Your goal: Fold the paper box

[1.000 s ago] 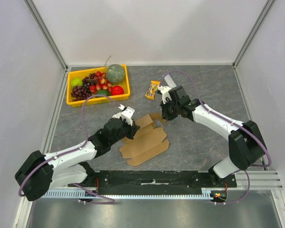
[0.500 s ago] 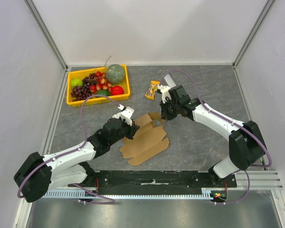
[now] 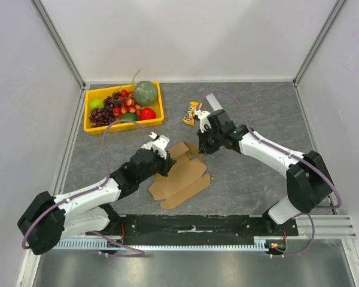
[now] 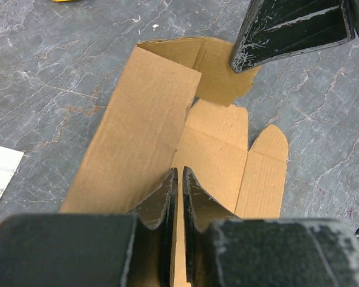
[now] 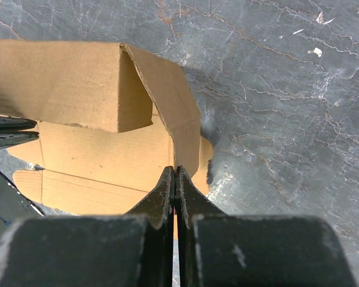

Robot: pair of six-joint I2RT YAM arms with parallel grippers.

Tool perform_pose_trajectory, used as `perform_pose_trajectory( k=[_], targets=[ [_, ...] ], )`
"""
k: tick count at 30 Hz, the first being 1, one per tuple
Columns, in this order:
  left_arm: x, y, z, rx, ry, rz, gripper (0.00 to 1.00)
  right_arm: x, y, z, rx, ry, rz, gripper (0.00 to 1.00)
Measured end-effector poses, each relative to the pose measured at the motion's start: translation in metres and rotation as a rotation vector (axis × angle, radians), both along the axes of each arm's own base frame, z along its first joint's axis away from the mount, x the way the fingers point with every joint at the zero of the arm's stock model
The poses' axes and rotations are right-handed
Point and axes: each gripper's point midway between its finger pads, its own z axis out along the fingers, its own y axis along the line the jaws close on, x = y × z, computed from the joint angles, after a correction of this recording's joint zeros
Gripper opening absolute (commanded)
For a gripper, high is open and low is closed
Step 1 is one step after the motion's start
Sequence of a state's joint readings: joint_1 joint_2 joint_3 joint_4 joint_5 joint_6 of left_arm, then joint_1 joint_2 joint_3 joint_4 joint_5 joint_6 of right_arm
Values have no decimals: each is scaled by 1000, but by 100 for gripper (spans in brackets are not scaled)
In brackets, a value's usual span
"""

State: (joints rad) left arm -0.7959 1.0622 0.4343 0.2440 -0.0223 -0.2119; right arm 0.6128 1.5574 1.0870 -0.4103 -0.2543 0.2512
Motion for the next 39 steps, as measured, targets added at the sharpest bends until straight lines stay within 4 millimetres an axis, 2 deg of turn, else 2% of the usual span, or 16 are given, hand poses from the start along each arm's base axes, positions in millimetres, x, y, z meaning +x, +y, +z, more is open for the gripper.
perform_pose_trajectory(
  k=[17, 20, 26, 29, 32, 37, 39],
  targets=[
    [-3, 2, 0, 9, 12, -6, 12, -4, 9, -3, -16, -18, -8, 0],
    [-3, 2, 15, -13, -10, -6, 12, -6, 9, -11, -32, -13, -12, 0],
    [-3, 2, 58, -91, -87, -5, 12, -10, 8, -19, -46, -3, -19, 0],
    [-1, 4, 66, -100, -104, 11, 11, -9, 9, -19, -45, -11, -23, 0],
    [5, 6, 54, -62, -82, 41, 10, -9, 10, -19, -46, -15, -22, 0],
    [11, 13, 16, 50, -9, 85, 9, -11, 12, -20, -48, -16, -16, 0],
    [13, 16, 7, 81, 4, 95, 9, -12, 13, -20, -47, -16, -14, 0]
  ],
)
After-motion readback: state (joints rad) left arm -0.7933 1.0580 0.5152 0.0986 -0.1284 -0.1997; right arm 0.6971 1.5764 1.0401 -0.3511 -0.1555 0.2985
